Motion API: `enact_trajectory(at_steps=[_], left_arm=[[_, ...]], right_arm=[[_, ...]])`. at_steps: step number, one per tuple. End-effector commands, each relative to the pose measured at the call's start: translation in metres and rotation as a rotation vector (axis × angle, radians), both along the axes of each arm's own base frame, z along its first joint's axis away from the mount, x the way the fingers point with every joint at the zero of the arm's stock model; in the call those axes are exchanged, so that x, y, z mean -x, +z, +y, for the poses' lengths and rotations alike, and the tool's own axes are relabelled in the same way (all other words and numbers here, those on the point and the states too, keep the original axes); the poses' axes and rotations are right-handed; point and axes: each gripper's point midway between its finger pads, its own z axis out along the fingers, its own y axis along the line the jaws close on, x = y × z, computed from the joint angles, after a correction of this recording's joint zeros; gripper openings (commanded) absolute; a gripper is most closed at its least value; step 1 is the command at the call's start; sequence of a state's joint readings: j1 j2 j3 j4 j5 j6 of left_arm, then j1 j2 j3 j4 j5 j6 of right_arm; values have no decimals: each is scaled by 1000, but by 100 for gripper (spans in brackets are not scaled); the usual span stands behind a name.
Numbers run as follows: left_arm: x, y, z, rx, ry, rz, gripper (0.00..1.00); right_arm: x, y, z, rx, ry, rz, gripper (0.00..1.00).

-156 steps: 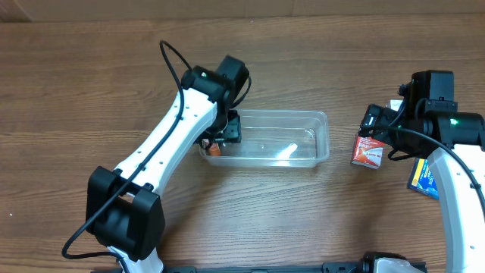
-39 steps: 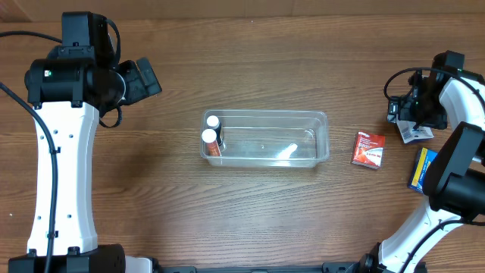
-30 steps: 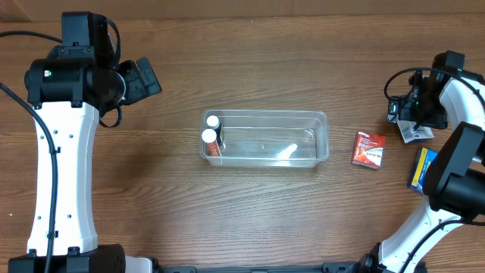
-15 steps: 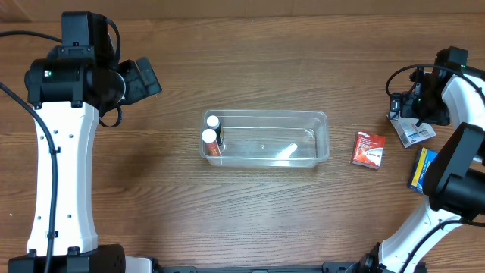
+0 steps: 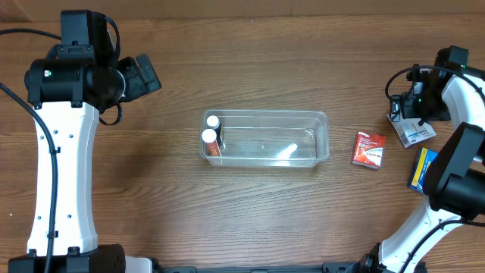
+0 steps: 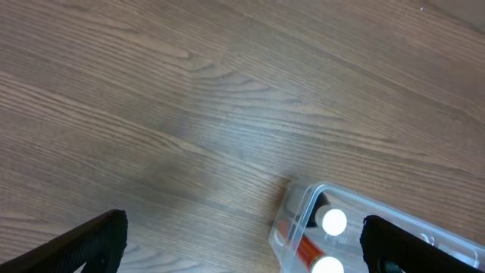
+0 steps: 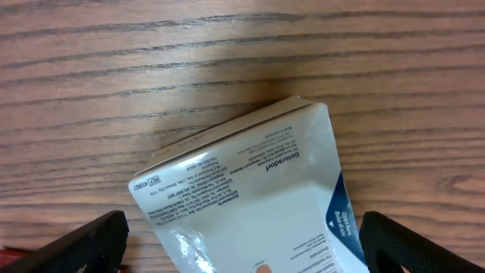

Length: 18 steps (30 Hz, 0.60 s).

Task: Pack container
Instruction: 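Carry the white box into the container's right end and release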

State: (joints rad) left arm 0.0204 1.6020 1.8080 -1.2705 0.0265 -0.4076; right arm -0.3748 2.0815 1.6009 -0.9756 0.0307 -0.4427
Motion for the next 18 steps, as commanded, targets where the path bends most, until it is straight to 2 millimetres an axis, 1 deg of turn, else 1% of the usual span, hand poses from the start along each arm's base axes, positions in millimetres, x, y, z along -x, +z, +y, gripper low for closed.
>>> enact_trajectory(at_steps=[1, 4, 6, 9, 12, 18], left_arm=[[-2, 3, 0, -7, -24, -13, 100], [-3, 3, 0, -7, -24, -17, 100], [-3, 4, 0, -7, -24, -19, 100], [-4, 4, 0, -7, -24, -23, 100], [-5, 4, 0, -7, -24, -26, 100], [-5, 5, 0, -8, -24, -28, 100]], right_arm=[[-8, 20, -17, 38, 10, -61, 100], [-6, 19, -20, 33, 0, -61, 100], [-3, 15, -21, 24, -1, -56, 100], [2, 4, -15, -10, 21, -39, 100], [5, -7, -13, -20, 22, -21, 100], [11, -14, -6, -48, 26, -3, 100]])
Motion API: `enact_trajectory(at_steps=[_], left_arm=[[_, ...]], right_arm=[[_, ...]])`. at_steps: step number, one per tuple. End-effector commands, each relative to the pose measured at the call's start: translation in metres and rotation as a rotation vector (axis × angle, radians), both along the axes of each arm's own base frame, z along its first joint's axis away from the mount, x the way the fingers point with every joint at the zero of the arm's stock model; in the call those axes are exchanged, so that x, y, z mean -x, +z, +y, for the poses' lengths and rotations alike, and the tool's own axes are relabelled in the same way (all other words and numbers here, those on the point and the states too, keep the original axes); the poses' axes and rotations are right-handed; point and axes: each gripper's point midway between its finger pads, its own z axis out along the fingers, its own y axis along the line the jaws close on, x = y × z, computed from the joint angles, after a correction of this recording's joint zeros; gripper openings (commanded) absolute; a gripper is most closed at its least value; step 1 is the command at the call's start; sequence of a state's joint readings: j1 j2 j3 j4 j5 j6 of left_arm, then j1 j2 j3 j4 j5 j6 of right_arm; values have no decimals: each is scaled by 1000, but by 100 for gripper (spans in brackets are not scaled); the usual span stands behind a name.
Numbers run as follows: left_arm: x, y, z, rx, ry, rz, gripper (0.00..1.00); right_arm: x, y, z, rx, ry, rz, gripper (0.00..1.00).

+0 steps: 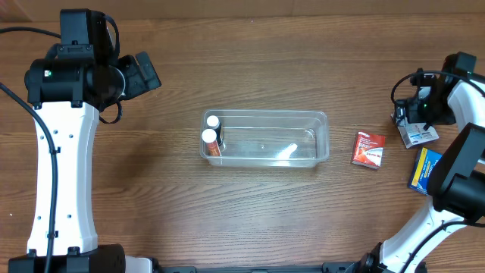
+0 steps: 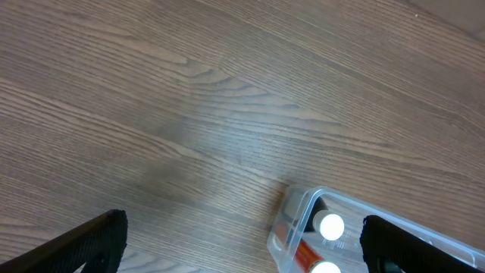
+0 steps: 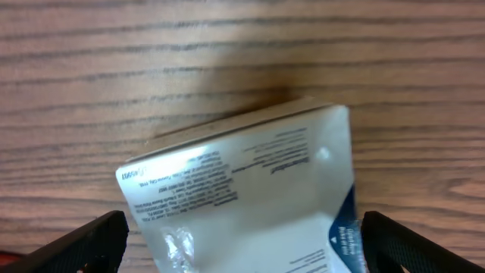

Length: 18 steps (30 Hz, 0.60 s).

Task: Pack container
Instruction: 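Carry the white box into the container's right end and release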

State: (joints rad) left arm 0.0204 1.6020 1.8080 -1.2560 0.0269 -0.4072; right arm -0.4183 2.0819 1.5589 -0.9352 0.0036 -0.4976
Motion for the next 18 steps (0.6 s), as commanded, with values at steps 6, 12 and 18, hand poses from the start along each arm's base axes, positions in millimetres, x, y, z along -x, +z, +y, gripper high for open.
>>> enact_trajectory(at_steps=[6, 12, 18], left_arm=[[-3, 4, 0, -7, -23, -18, 100], [-3, 3, 0, -8, -24, -17, 100], [-3, 3, 0, -7, -24, -17, 100]], right_arm=[[13, -19, 11, -46, 10, 26, 100], [16, -25, 13, -52, 4, 30, 99], [14, -24, 12, -55, -45, 18, 84]])
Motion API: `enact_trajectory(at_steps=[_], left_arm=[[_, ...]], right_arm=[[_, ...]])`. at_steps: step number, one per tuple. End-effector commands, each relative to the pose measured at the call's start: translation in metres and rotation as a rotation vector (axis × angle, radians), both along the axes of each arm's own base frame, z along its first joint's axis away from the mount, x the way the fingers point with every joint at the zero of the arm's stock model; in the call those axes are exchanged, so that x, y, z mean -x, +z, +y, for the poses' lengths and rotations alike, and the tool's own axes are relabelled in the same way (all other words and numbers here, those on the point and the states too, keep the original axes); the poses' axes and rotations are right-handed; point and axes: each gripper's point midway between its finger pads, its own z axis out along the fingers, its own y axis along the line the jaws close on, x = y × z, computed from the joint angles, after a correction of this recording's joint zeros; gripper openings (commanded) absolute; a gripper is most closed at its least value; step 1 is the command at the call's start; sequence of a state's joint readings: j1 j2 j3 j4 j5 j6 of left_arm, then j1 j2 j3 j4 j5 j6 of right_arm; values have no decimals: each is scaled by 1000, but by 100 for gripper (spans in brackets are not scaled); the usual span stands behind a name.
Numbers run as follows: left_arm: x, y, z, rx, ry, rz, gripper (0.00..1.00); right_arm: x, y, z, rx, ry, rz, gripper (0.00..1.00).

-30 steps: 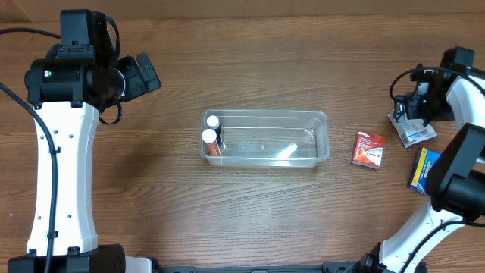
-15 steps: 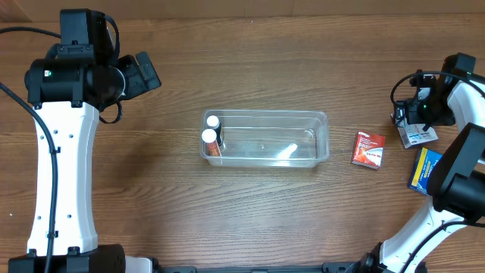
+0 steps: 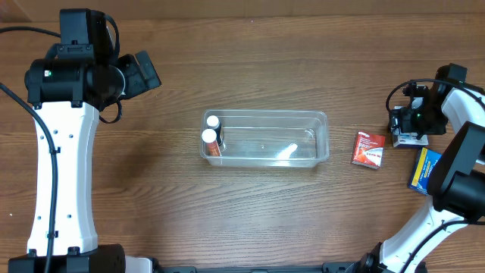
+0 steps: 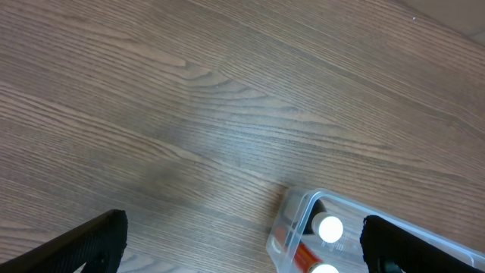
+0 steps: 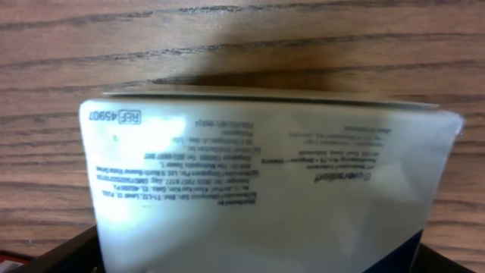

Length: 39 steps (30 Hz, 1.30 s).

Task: Pack container
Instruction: 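Carry the white box into the container's right end and release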

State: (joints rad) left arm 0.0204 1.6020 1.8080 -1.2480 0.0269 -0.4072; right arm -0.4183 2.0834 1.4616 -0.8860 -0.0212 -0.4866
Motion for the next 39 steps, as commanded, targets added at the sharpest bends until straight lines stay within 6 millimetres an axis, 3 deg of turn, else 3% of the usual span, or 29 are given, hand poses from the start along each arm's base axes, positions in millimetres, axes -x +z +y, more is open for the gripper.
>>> enact_trajectory(at_steps=[1, 5, 9, 14, 19, 21, 24, 28, 32, 36, 39], left_arm=[[-1, 2, 0, -7, -24, -9, 100], [-1, 2, 0, -7, -24, -8, 100], [0, 2, 0, -7, -24, -3, 100], [0, 1, 0, -8, -24, -2, 100], [0, 2, 0, -8, -24, -3, 100], [0, 2, 0, -8, -24, -3, 100], [1, 1, 0, -8, -24, 1, 100], [1, 1, 0, -8, -24, 1, 100], [1, 1, 1, -15, -20, 2, 100], [1, 1, 1, -14, -20, 2, 100], [1, 1, 1, -14, -20, 3, 100]], right_arm=[[-3, 1, 0, -11, -47, -18, 82], [-9, 8, -3, -9, -96, -37, 79], [-17, 29, -6, 5, -121, -86, 79], [-25, 82, -9, 28, -173, -199, 72], [-25, 155, 17, 39, -153, -351, 67], [-23, 181, 35, 32, -148, -403, 67], [-15, 221, 79, 13, -87, -477, 68], [4, 253, 144, -39, 7, -525, 68], [26, 253, 203, -115, 49, -470, 68], [40, 235, 251, -174, 75, -388, 68], [47, 218, 275, -194, 87, -326, 69]])
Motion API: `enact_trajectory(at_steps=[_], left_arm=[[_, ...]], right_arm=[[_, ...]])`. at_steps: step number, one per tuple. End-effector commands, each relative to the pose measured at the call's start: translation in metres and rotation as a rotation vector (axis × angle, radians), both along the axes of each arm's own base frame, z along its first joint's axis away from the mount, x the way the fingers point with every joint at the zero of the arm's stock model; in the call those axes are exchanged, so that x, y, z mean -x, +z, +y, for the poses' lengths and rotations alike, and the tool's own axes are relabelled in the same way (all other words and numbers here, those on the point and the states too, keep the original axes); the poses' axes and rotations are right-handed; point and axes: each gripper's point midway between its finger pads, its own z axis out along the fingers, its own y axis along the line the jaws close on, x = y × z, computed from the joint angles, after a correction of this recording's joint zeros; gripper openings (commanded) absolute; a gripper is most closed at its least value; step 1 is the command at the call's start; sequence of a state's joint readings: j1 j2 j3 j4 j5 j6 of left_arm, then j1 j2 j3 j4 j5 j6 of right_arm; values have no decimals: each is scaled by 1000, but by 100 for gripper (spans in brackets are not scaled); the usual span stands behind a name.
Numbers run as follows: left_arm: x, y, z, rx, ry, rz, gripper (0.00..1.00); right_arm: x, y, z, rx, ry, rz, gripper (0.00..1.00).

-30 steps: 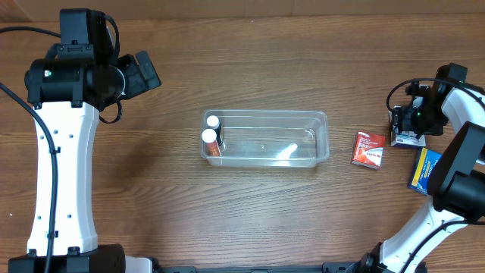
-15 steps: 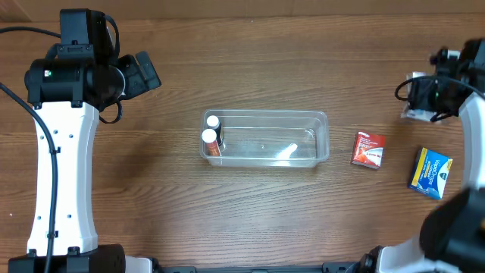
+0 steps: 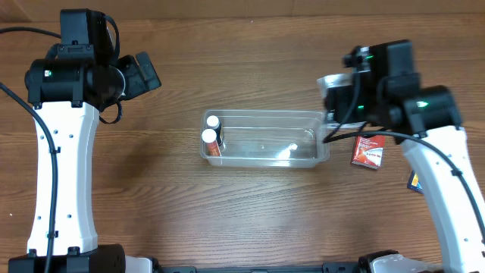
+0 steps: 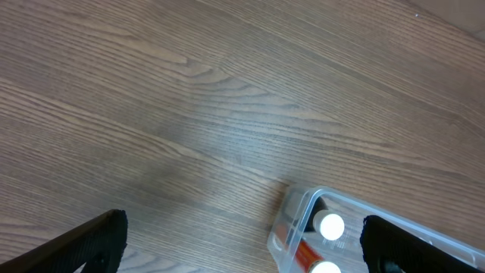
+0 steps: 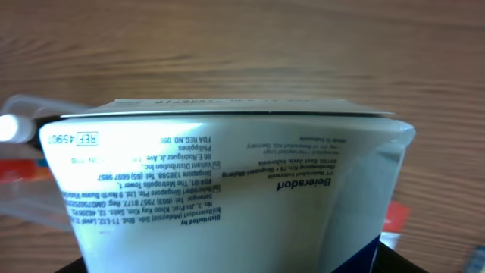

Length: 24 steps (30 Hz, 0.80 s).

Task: Pack container
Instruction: 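Carry the white box into the container's right end and release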

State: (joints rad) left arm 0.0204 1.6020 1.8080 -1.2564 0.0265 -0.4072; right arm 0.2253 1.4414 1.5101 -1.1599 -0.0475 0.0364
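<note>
The clear plastic container [image 3: 308, 117] lies mid-table with two white-capped bottles [image 3: 209, 136] at its left end. My right gripper [image 3: 339, 97] is shut on a white box with printed text [image 5: 227, 182], holding it in the air over the container's right end. In the right wrist view the box fills the frame, and the container rim [image 5: 19, 106] shows behind it at the left. My left gripper [image 4: 242, 254] hangs open and empty over bare wood left of the container [image 4: 303, 208].
A red box [image 3: 369, 149] lies on the table just right of the container, partly under my right arm. A sliver of a blue box [image 3: 413, 180] shows at the arm's right edge. The left arm's white column [image 3: 64, 174] stands along the left side.
My right gripper was down on the white box at the table's far right. Now it holds the box lifted at the container's right end. The left arm has not moved.
The white box lay at the far right next to a blue box, with my right gripper open above it. The gripper then stood lower, then close around the box. Now the box is held in the air over the container's right end.
</note>
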Motion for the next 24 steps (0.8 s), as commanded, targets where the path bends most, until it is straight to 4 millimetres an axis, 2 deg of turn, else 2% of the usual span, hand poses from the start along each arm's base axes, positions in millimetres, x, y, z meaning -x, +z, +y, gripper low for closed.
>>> enact_trajectory(at_steps=[1, 3, 6, 7, 15, 19, 24], left_arm=[[0, 2, 1, -14, -20, -4, 100], [0, 1, 1, -14, -21, -1, 100], [2, 0, 1, -14, -21, 7, 100], [3, 0, 1, -14, -21, 12, 100], [4, -1, 2, -17, -19, 17, 100], [4, -1, 2, -16, -19, 17, 100], [5, -1, 2, -16, -19, 20, 100]], right_arm=[[9, -24, 32, -46, -41, 97, 69], [13, -40, 47, -46, -44, 152, 69], [15, -60, 55, -39, -67, 212, 68], [16, -74, 57, -29, -81, 251, 68], [25, -136, 45, 79, -112, 391, 68], [22, -155, 39, 132, -125, 411, 71], [10, -163, 32, 183, -139, 372, 73]])
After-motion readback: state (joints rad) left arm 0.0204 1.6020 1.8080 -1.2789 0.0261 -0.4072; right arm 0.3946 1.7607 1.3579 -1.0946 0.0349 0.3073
